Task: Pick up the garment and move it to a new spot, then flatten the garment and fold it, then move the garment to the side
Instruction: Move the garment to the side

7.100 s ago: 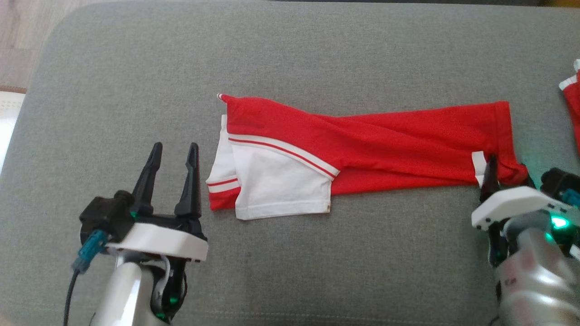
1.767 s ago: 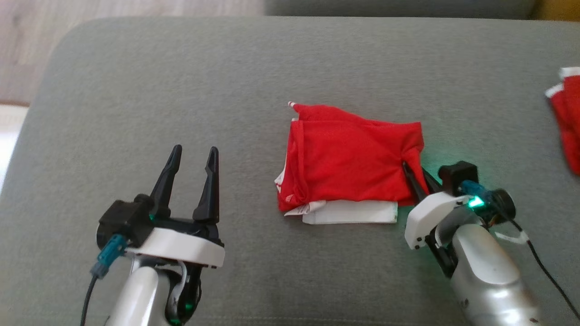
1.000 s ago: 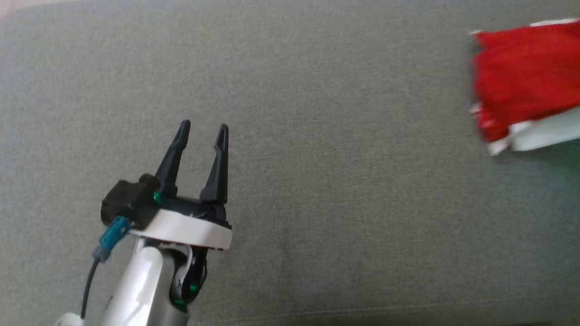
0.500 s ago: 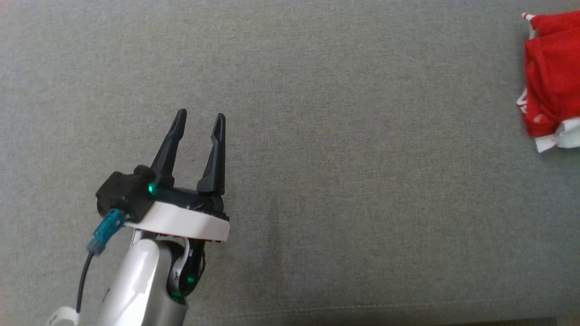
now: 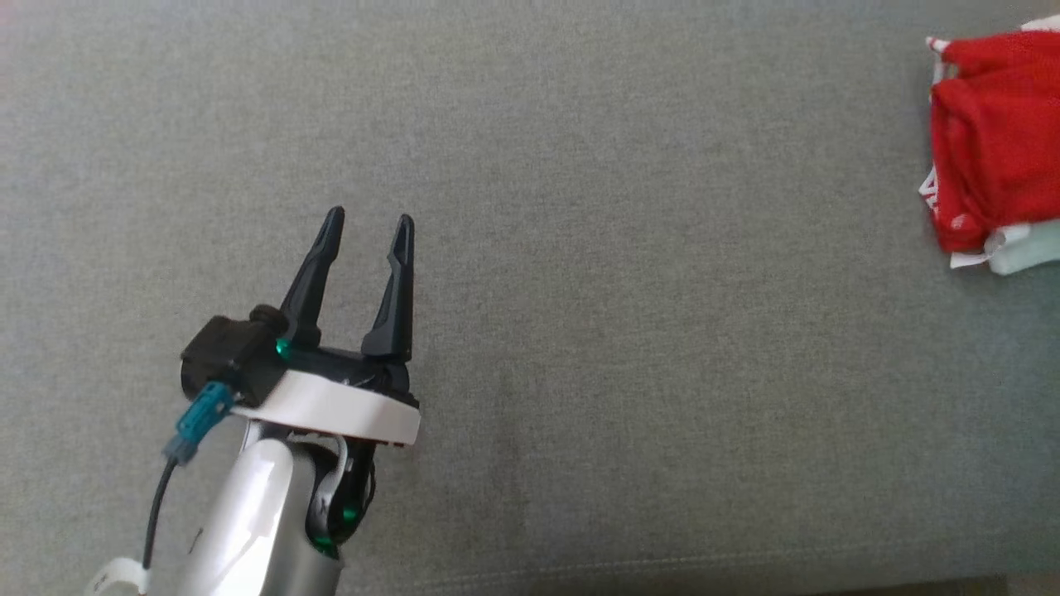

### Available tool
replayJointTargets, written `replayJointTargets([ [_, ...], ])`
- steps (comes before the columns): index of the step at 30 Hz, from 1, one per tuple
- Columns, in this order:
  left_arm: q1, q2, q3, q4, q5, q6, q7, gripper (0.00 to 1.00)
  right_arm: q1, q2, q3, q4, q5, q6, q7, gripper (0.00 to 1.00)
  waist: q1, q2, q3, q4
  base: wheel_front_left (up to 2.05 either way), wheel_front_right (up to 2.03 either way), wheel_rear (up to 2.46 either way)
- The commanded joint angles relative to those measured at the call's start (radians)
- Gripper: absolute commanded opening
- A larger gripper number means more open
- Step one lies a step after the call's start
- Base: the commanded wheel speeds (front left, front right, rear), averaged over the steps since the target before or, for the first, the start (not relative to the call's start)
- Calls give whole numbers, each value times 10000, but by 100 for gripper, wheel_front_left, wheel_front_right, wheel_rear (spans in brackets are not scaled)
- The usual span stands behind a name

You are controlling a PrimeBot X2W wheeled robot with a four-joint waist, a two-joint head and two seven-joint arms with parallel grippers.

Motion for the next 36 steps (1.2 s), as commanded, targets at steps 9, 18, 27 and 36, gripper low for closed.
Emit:
replayJointTargets([
  [9,133,35,647,-272,11,-16,-76,100,479,1315,796,-1907,618,-9,-753,100,0,0,-1163,101,0,0,0],
  [18,700,35,1173,-446,-3,21,-76,100,2243,3641,1591,-4071,2376,-9,-2057,100,0,0,-2337,374,0,0,0],
  [27,1676,35,1239,-495,-142,89,-76,100,4987,4296,2324,-4904,4740,-9,-3513,100,0,0,-3190,539,0,0,0],
  [36,2284,35,1100,-345,-535,145,-76,100,6244,4300,2821,-4919,5104,-9,-3949,100,0,0,-3331,628,0,0,0],
])
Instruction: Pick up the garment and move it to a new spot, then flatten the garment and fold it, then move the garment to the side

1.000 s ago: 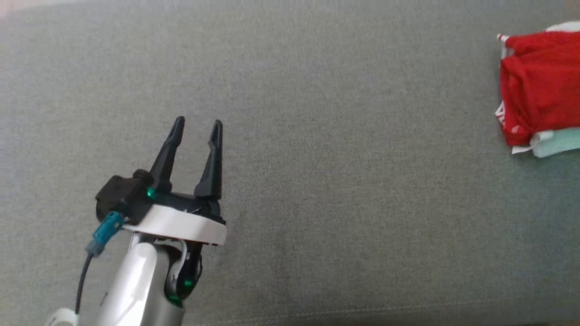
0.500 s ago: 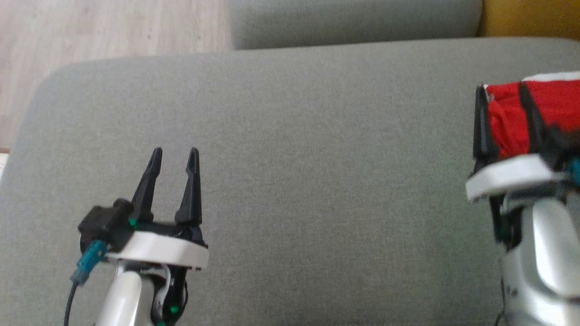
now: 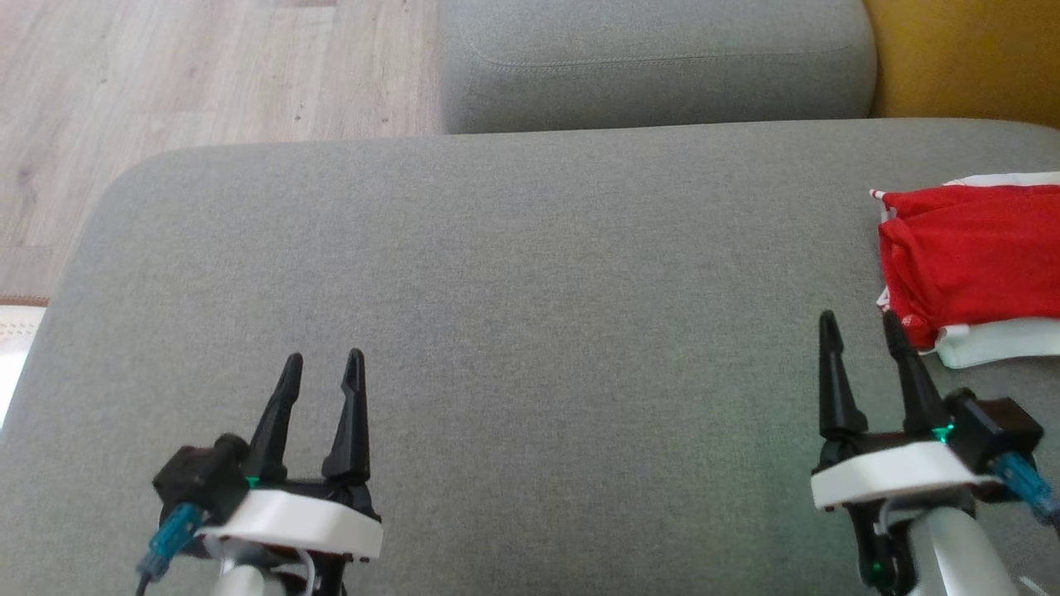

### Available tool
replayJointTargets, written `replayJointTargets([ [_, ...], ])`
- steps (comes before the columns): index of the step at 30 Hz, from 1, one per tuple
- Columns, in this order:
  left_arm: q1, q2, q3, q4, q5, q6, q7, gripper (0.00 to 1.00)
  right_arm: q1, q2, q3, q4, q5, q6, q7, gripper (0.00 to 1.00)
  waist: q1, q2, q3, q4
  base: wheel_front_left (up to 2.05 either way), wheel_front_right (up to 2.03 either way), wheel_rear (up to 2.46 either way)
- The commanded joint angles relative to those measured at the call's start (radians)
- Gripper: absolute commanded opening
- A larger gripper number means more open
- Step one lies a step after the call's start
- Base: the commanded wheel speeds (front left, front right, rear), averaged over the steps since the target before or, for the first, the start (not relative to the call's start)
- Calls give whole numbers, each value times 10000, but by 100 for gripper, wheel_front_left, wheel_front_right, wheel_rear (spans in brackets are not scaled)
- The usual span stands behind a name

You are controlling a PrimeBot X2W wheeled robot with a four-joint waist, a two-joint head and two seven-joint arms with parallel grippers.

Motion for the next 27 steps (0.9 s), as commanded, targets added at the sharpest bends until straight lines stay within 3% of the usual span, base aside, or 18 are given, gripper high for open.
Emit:
replayJointTargets([
  [1,-248,29,240,-251,40,26,-61,100,-86,-41,81,-521,8,-9,-131,100,1,-1,-11,34,0,0,0],
  [14,-165,29,456,-92,-26,443,-61,100,439,-40,187,-805,-71,-9,-136,100,1,-1,43,-101,0,0,0],
  [27,-231,29,450,33,238,581,-61,100,323,-40,344,-818,-34,-9,-137,100,1,-1,5,-181,0,0,0],
])
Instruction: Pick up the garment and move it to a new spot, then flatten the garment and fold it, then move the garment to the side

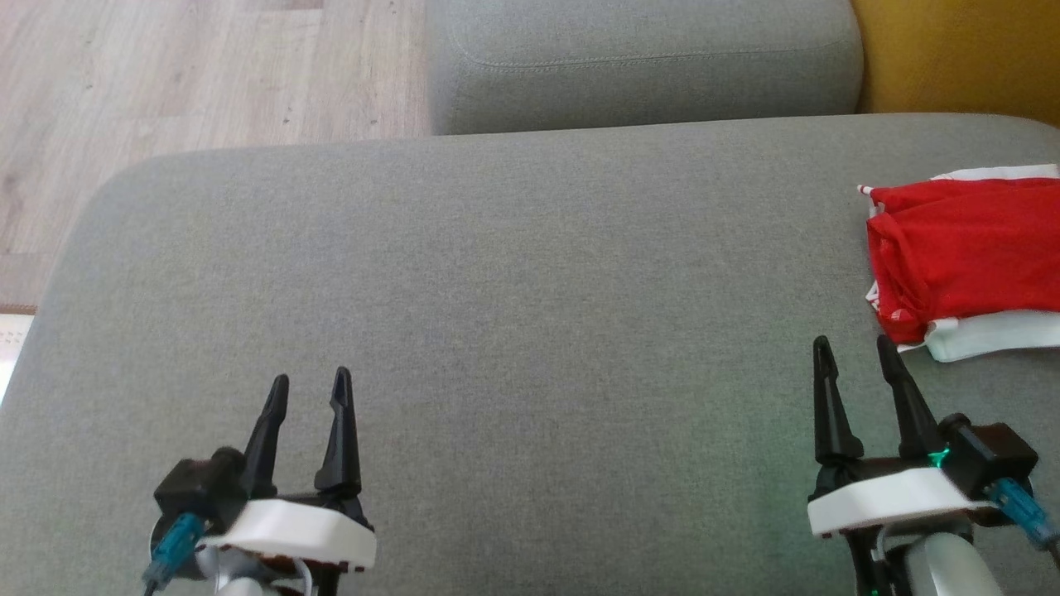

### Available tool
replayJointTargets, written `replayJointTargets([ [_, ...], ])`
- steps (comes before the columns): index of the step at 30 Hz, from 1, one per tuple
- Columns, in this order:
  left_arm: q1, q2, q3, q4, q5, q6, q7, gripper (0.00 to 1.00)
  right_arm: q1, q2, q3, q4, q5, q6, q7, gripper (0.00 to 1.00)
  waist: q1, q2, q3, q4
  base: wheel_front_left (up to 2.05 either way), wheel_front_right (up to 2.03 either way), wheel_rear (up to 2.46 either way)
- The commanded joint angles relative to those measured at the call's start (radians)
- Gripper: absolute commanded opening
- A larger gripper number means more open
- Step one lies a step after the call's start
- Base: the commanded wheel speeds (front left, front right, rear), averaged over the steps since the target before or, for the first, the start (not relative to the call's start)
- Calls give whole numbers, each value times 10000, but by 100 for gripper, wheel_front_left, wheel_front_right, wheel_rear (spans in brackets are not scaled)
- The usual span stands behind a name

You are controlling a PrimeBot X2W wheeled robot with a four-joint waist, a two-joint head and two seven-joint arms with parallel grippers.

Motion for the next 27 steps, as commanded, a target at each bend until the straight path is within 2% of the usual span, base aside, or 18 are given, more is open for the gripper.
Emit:
replayJointTargets([
  [1,-428,26,366,-306,43,62,-63,100,-375,-42,251,-390,4,-9,-135,100,1,-1,-1,5,0,0,0],
  [21,-295,26,600,-435,-271,-57,-63,100,-448,-41,451,-283,302,-9,-135,100,1,-1,-34,-44,0,0,0],
  [22,6,-2,266,-84,-244,-15,0,0,-6,0,176,18,267,0,0,0,1,-1,-35,-46,0,0,0],
  [27,168,-11,263,457,-309,-10,13,0,158,13,184,533,320,0,28,0,1,-1,-35,-46,0,0,0],
])
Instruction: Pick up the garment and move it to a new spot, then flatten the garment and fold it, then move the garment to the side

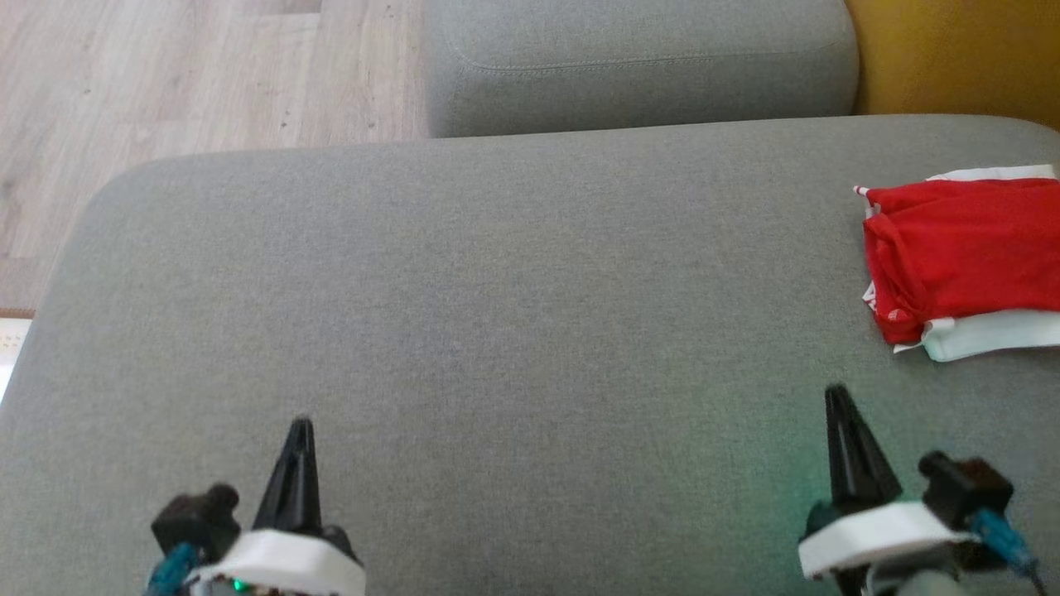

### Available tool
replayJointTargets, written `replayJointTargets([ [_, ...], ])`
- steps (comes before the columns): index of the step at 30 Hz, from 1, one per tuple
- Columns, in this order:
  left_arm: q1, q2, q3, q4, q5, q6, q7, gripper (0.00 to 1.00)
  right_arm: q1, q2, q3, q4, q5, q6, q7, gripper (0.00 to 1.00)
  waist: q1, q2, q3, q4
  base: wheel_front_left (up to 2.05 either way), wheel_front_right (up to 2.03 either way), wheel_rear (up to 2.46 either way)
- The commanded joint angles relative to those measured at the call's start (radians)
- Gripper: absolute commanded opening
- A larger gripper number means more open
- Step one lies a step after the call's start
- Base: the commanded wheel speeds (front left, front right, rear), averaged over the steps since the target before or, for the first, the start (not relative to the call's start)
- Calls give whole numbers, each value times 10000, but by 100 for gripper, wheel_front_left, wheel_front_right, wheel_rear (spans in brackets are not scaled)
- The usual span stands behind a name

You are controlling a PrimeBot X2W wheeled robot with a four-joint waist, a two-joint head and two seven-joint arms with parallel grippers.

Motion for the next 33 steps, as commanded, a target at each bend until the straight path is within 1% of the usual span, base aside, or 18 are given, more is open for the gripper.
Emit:
replayJointTargets([
  [1,-193,2,19,-251,-150,-17,18,0,-179,-3,-7,-251,157,0,26,0,0,-1,2,-2,0,0,0],
  [33,-700,125,601,-20,-3713,-420,906,0,-492,-116,-304,-363,4000,-3,907,0,0,-1,55,-51,0,0,0],
])
